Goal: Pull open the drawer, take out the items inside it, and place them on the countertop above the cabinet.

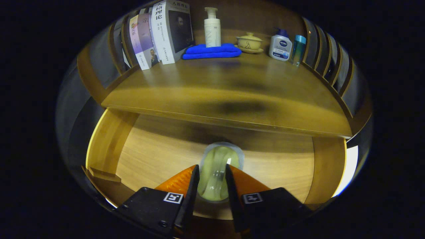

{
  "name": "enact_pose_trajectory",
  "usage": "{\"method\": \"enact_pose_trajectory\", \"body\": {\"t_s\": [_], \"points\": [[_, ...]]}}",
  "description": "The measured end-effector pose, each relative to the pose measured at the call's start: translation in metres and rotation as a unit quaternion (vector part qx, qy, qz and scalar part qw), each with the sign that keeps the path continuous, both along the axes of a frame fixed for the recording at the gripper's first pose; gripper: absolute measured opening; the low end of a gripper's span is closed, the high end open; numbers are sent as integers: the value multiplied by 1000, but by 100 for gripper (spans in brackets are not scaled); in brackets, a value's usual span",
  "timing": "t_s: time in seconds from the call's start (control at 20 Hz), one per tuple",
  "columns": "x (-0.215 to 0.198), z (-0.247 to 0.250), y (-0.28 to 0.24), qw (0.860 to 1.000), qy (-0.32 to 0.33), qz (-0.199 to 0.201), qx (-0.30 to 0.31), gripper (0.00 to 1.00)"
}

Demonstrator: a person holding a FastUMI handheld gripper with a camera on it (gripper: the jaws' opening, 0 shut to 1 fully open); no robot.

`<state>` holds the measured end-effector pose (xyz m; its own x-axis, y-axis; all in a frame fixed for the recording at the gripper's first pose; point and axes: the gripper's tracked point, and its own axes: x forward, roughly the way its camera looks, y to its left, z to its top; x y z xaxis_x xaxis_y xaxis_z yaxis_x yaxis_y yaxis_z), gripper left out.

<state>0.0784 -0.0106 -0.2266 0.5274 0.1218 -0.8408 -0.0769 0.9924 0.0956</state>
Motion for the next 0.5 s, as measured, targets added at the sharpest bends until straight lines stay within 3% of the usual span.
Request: {"method": "enact_pose_trajectory", "body": {"t_s": [0.15,0.25,0.3,0.5], "points": [[-3,-11,1,1000,19,-8,19,29],[1,-14,-1,999,10,-19,32,27],[-4,-7,2,998,14,-19,53,18],[-12,-4,1,996,1,-12,85,18]]}}
